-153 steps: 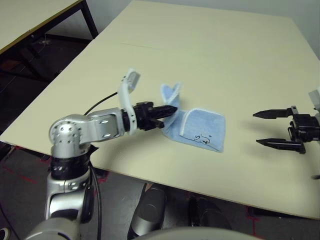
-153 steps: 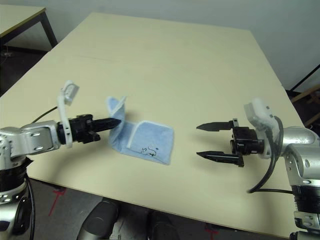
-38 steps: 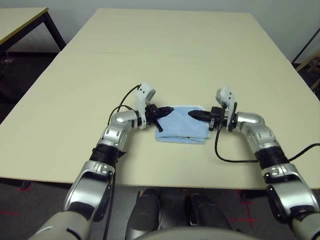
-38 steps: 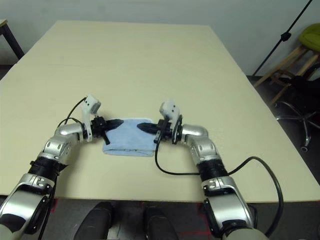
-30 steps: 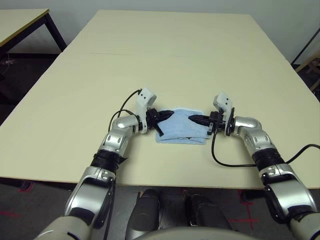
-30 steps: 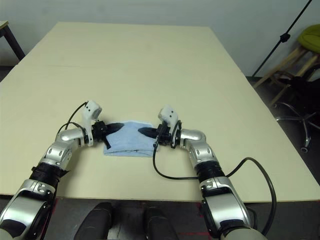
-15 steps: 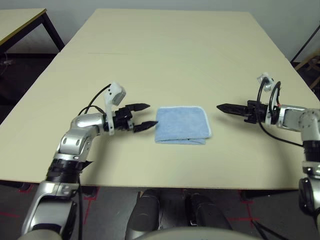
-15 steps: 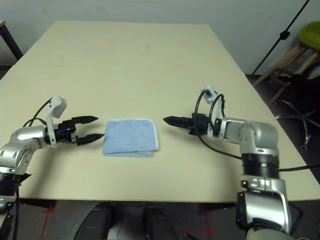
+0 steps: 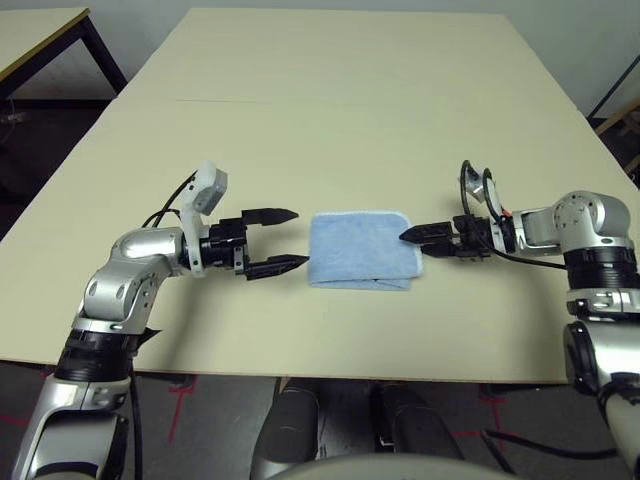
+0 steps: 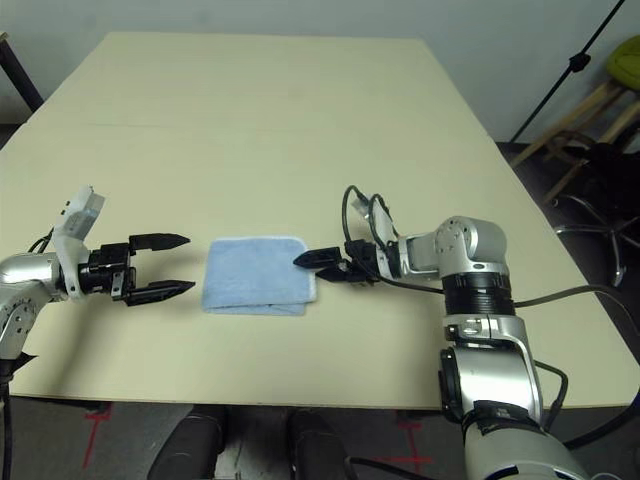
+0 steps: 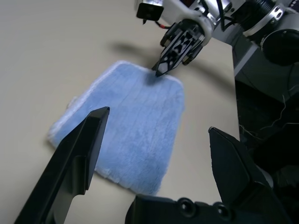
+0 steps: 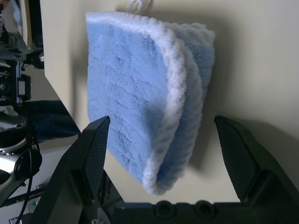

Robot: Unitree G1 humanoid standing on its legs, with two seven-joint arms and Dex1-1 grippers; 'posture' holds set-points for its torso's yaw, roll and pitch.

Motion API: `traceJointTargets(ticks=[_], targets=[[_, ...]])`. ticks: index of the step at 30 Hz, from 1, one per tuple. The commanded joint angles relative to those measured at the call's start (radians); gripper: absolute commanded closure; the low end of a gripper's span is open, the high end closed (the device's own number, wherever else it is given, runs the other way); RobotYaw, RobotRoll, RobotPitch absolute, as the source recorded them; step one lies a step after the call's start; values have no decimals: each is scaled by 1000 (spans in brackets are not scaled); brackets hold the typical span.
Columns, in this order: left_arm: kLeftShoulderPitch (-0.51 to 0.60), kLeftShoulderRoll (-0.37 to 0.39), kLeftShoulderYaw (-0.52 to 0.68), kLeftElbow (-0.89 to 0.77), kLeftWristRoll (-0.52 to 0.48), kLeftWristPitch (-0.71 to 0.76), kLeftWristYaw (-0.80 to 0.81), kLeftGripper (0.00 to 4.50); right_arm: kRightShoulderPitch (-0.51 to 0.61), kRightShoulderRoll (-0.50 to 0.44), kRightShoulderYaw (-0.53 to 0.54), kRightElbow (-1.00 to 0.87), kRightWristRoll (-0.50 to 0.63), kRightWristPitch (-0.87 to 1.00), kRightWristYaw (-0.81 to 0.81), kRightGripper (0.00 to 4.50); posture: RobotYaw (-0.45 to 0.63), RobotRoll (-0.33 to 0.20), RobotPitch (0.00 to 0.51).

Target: Fold the towel and set it aside.

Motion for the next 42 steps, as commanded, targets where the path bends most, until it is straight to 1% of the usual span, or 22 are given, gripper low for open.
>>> traceJointTargets(ticks=[1,2,6,10,11,12,14,15,16,19,22,25,26,29,30,35,38,42], targets=[[18,9,6,-22,-4,11,8,0,30,37,11,-7,28,38,-42,961,185,0,146],[19,9,6,-23,-4,12,11,0,34,49,5,-10,34,38,-56,1273,185,0,146],[22,5,4,-28,-7,16,20,0,53,99,-26,-27,47,38,-114,2824,182,0,145],[18,2,0,-27,-7,15,23,0,64,158,-109,-38,25,38,-185,4344,178,0,144],[17,1,-1,-25,-6,15,24,0,65,167,-129,-43,22,38,-197,4485,178,0,144],[16,1,-2,-23,-5,14,24,0,66,173,-143,-48,21,38,-207,4485,178,0,144],[10,0,-6,-15,-2,12,23,0,54,193,-245,-49,23,21,-240,4485,173,0,143],[8,-1,-7,-12,0,10,22,0,51,199,-279,-52,24,12,-253,4485,173,0,143],[4,-2,-10,-6,2,9,21,0,41,207,-340,-47,23,-5,-281,4485,166,0,142],[-4,-6,-16,8,8,2,17,0,28,225,-451,-56,28,-58,-339,4485,161,0,141],[-14,-16,-26,20,15,-3,12,0,7,226,-585,-59,32,-161,-427,4485,133,0,138],[-28,-24,-36,35,22,-7,6,0,-4,211,-671,-56,28,-314,-498,4485,133,0,138],[-34,-26,-40,44,24,-11,3,0,-7,203,-694,-49,23,-385,-520,4485,114,0,136],[-52,-29,-50,69,32,-22,-6,0,-7,175,-723,-25,4,-570,-559,4485,114,0,136],[-58,-31,-54,76,35,-25,-8,0,-3,161,-722,-14,-6,-625,-569,4485,100,0,136],[-75,-42,-66,92,44,-32,-17,0,-4,124,-737,77,-45,-856,-663,4485,96,0,141],[-76,-47,-68,91,47,-33,-16,0,-5,121,-731,127,-41,-914,-702,4485,99,0,142],[-68,-51,-63,86,49,-32,-5,0,3,125,-708,170,-39,-942,-734,4485,109,0,144]])
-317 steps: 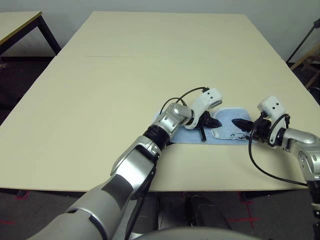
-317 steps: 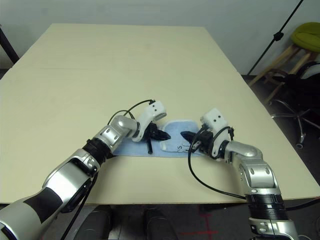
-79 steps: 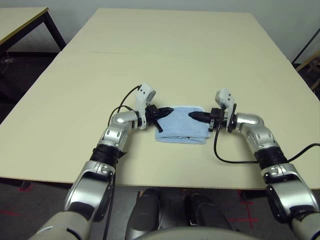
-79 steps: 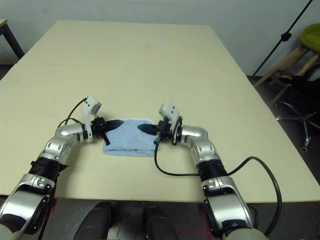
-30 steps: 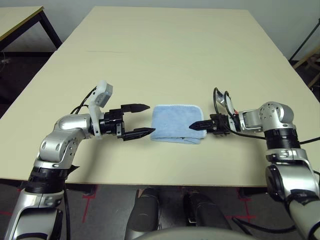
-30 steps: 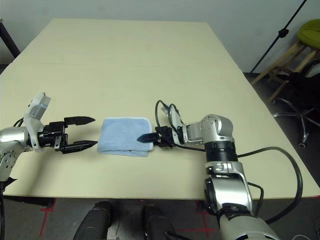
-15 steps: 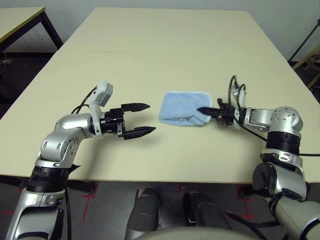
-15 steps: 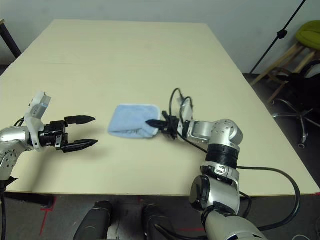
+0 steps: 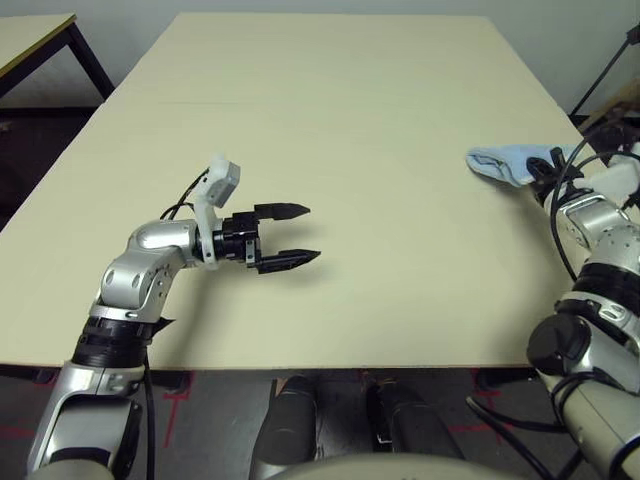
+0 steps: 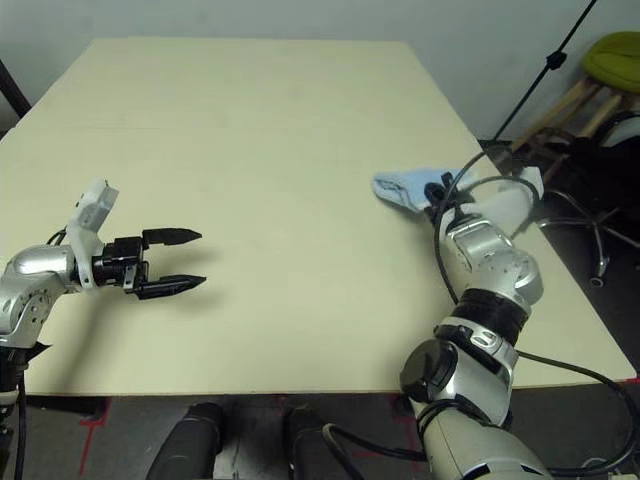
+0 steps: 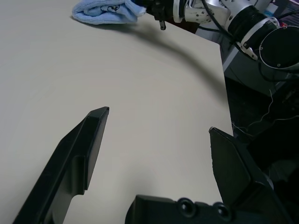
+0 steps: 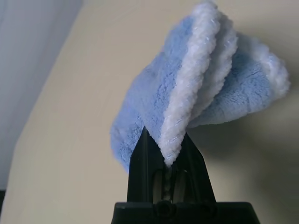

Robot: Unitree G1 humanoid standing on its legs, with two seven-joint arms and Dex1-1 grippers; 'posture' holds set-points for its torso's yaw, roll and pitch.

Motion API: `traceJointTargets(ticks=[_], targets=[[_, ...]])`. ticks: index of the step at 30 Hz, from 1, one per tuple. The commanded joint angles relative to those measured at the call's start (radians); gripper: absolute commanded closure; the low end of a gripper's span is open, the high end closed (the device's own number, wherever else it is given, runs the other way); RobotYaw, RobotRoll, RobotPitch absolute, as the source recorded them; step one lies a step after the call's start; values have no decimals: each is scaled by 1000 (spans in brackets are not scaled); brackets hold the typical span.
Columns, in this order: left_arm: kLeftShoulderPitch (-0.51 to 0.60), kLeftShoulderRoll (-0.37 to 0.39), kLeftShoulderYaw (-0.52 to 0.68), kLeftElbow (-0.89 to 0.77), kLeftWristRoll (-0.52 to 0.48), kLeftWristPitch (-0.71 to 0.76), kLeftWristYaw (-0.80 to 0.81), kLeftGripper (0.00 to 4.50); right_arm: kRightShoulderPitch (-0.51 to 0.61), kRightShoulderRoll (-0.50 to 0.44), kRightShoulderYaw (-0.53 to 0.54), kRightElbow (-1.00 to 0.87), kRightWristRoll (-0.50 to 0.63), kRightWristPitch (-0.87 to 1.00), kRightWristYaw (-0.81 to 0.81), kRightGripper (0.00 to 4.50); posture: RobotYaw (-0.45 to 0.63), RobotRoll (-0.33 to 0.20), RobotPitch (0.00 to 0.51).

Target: Fold the towel and set it aside.

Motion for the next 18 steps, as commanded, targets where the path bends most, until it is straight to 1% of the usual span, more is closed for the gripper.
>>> traceJointTargets(ticks=[1,2,5,7,8,10,15,16,18], targets=[[12,0,-3,1,12,-6,5,0,7,1,15,38,0,-24,-35,4485,109,0,144],[16,1,-1,-2,12,-5,6,0,9,1,20,42,4,-15,-40,4485,117,0,147],[30,5,4,-11,9,0,12,0,21,5,35,21,18,17,-52,3701,117,0,147],[38,14,4,-19,10,21,21,0,37,19,38,-26,33,44,-76,3017,117,0,147],[47,18,7,-32,0,47,32,0,59,36,43,-82,43,70,-96,2653,135,0,148],[60,21,12,-51,-12,79,49,0,92,61,47,-166,67,117,-128,1916,135,0,148],[106,4,56,-107,-47,176,160,0,227,149,50,-480,202,306,-241,77,136,0,148],[114,0,64,-116,-56,196,183,0,250,158,58,-531,222,336,-257,14,136,0,148],[135,-26,98,-139,-42,218,290,0,309,153,113,-665,252,422,-260,14,136,0,148]])
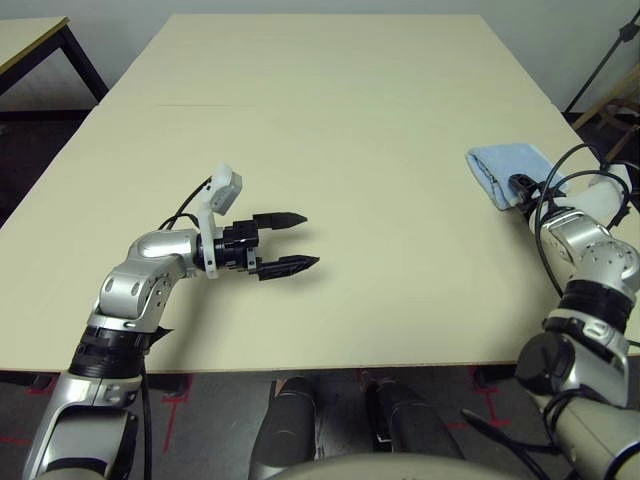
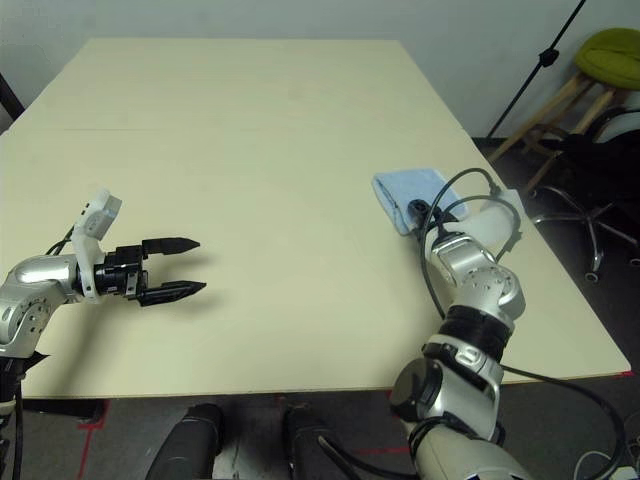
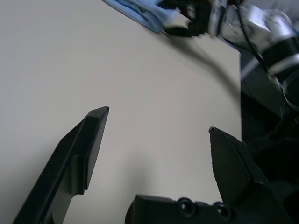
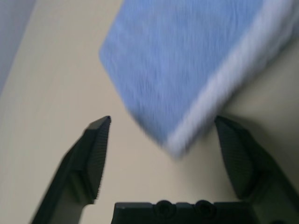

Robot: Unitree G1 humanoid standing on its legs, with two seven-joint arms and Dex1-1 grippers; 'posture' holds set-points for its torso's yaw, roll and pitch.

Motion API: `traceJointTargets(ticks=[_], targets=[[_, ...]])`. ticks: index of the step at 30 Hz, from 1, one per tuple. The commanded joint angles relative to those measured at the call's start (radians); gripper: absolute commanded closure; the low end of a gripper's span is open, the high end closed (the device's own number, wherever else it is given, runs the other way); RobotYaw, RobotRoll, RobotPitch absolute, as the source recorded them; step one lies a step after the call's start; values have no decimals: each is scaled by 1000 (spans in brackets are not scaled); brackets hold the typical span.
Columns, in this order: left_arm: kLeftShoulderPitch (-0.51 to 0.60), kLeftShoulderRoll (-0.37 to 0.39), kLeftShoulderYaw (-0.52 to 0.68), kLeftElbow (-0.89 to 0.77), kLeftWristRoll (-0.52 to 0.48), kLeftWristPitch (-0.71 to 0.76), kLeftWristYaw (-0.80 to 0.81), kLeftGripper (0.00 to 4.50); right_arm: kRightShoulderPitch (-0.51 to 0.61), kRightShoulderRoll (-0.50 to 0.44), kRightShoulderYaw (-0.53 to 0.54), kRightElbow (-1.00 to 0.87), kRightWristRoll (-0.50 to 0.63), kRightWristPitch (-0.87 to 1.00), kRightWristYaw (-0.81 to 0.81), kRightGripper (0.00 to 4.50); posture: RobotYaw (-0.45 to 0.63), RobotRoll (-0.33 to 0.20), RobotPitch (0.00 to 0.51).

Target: Fold the towel and set it aside.

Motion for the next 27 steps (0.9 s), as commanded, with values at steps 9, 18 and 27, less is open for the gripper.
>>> traceJointTargets(ticks=[9,18,27], targets=[[-23,-176,227,102,165,-143,605,0,119,-212,260,-287,-72,-84,276,14,110,0,145],[-27,-225,295,322,377,-511,878,0,129,-329,354,197,-485,-735,448,14,129,0,129],[26,-273,341,450,416,-675,1037,0,112,-290,349,422,-509,-918,517,14,133,0,125]])
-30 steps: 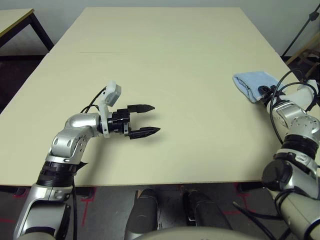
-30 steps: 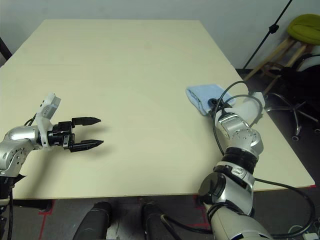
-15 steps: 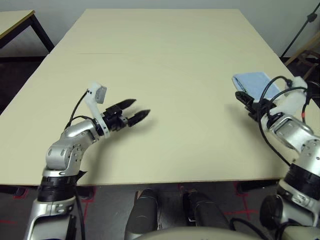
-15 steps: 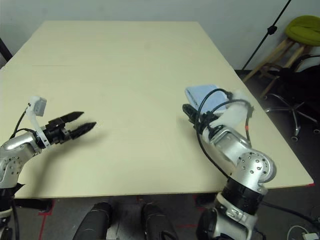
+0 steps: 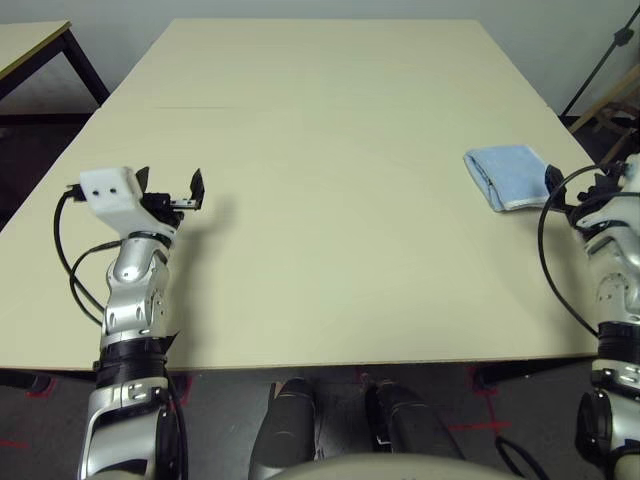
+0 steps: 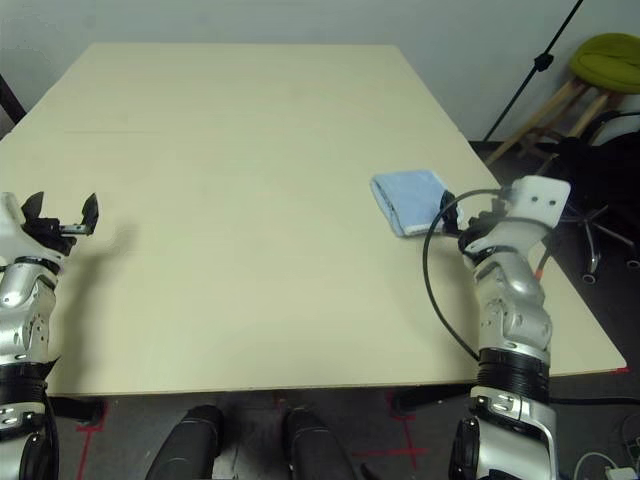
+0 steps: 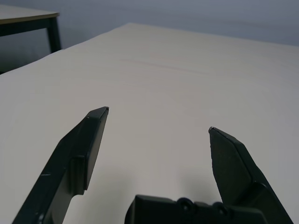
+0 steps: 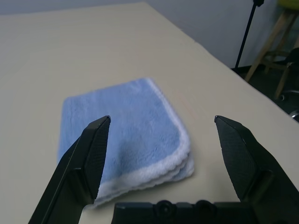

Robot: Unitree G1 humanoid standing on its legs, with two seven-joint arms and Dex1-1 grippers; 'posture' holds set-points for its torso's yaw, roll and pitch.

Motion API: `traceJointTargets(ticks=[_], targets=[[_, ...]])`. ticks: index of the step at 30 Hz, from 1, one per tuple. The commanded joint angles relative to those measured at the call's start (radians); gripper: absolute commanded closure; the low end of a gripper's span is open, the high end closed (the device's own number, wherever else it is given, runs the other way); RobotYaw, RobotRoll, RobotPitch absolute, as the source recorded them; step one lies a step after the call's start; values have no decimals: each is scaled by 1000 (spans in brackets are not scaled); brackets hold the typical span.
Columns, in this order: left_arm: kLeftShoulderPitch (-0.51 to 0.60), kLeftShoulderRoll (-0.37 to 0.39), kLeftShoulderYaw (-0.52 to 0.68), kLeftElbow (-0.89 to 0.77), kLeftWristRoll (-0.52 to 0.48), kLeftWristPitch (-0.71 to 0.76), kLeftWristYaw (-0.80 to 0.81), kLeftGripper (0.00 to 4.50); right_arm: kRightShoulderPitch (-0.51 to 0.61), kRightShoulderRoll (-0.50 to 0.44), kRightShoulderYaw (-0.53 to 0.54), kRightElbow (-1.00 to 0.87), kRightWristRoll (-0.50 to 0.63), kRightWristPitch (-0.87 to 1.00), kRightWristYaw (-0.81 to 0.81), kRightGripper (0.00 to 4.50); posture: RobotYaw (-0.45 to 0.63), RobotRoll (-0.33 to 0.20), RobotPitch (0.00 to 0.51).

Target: Fold the towel and set it aside.

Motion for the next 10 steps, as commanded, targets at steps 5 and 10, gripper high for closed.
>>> traceJointTargets(ticks=[5,10], targets=[[40,-32,3,3,-7,-36,17,0,-47,-5,4,103,-6,-50,58,14,139,0,127],[64,-33,-16,-17,-17,-29,-14,0,-74,-4,4,122,-8,-52,67,14,144,0,124]])
